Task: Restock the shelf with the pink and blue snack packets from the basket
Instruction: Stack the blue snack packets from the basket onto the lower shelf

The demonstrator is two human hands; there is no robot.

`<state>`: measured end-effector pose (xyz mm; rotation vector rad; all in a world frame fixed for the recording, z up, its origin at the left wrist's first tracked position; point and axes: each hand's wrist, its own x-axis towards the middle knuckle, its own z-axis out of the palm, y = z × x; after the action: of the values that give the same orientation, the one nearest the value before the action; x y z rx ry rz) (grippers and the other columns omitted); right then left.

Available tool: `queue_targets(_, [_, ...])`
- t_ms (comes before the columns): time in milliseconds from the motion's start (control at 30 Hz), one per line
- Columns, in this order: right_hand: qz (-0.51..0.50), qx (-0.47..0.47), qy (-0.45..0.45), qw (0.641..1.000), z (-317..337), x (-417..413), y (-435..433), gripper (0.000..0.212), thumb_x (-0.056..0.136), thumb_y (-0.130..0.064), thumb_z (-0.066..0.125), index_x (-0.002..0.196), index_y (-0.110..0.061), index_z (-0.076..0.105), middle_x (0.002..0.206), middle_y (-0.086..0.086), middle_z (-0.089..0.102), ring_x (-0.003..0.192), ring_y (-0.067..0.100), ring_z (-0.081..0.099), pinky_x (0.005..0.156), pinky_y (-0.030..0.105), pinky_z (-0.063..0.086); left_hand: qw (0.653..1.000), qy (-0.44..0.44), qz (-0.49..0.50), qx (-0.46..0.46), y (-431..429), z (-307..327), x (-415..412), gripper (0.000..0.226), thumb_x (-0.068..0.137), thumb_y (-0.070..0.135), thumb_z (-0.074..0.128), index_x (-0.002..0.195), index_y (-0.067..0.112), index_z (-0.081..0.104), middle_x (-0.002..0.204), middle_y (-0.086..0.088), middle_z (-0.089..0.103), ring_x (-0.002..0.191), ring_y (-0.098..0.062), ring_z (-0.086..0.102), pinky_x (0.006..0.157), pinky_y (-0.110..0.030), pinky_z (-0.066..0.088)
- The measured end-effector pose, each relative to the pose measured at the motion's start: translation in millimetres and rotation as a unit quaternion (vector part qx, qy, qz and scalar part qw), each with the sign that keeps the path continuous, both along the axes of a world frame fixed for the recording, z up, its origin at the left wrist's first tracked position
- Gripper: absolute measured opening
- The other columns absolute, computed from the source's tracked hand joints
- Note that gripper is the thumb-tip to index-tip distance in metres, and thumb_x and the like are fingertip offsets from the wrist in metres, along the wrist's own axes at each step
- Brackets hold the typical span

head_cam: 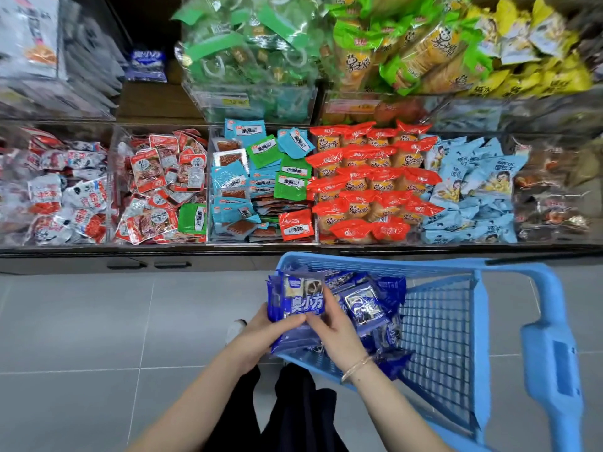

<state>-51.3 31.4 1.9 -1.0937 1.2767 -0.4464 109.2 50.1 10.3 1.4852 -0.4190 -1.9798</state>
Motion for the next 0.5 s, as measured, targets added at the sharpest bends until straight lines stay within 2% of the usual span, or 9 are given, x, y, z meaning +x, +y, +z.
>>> queue_targets(67, [0.016,0.019,-0.005,1.0,-4.3,3.1,-1.9,0.06,0.095,-0.02,0.052,0.137,-0.045,0.018,0.127,-0.035,0.042,0.11,-0.011,0.053,0.091,0.005,0.04,0.999,0.019,0.03,0.017,1.5,-4.0,0.5,0.082,0.053,0.03,0.084,0.126,0.011,0.052,0.114,-0.013,0.069,0.105,-0.031,0.066,0.096,-0.043,0.049])
queue_targets(133, [0.011,0.049,-0.008,0.999,-15.6,-2.5,-6.5,0.054,0.096,-0.028,0.05,0.143,-0.037,0.025,0.141,-0.022,0.039,0.126,-0.004,0.042,0.105,0.017,0.034,0.998,0.025,0.046,0.034,2.1,-9.6,3.6,0.072,0.059,0.021,0.08,0.125,0.009,0.054,0.112,-0.015,0.069,0.104,-0.033,0.066,0.091,-0.041,0.051])
queue_targets(167, [0.001,0.06,0.005,0.998,-24.7,-9.1,-10.3,0.052,0.095,-0.031,0.051,0.143,-0.032,0.03,0.143,-0.016,0.039,0.127,-0.001,0.04,0.106,0.021,0.033,0.998,0.017,0.054,0.041,2.4,-12.3,5.4,0.069,0.061,0.019,0.078,0.125,0.009,0.054,0.111,-0.015,0.07,0.103,-0.033,0.066,0.091,-0.041,0.051])
queue_targets(267, [-0.048,0.078,0.116,0.989,-58.7,-40.9,-28.1,0.055,0.09,-0.031,0.059,0.139,-0.017,0.04,0.14,-0.001,0.046,0.119,0.01,0.047,0.099,0.027,0.038,0.996,-0.013,0.071,0.047,4.0,-20.6,12.7,0.066,0.061,0.014,0.081,0.122,0.012,0.055,0.106,-0.01,0.072,0.096,-0.027,0.069,0.08,-0.034,0.053])
queue_targets(367, [-0.105,0.104,0.231,0.962,-99.5,-79.0,-47.5,0.053,0.088,-0.023,0.064,0.133,-0.003,0.045,0.139,0.015,0.045,0.125,0.028,0.046,0.105,0.04,0.038,0.993,-0.018,0.099,0.057,11.4,-29.5,26.6,0.054,0.061,0.01,0.077,0.112,0.013,0.059,0.099,-0.011,0.074,0.086,-0.025,0.072,0.068,-0.03,0.056])
queue_targets(433, [-0.103,0.118,0.313,0.937,-126.1,-100.9,-57.9,0.055,0.085,-0.014,0.067,0.132,0.001,0.044,0.136,0.02,0.048,0.122,0.033,0.049,0.103,0.043,0.04,0.988,-0.027,0.135,0.07,19.0,-37.3,37.2,0.047,0.06,0.007,0.074,0.106,0.012,0.062,0.094,-0.013,0.074,0.078,-0.024,0.072,0.063,-0.028,0.058])
queue_targets(500, [-0.065,0.143,0.379,0.912,-148.1,-113.2,-63.8,0.059,0.082,-0.015,0.068,0.132,0.002,0.042,0.129,0.023,0.052,0.116,0.036,0.053,0.096,0.044,0.044,0.982,-0.036,0.166,0.084,26.3,-45.1,44.9,0.045,0.062,0.01,0.071,0.106,0.011,0.063,0.094,-0.014,0.074,0.077,-0.024,0.072,0.063,-0.027,0.058])
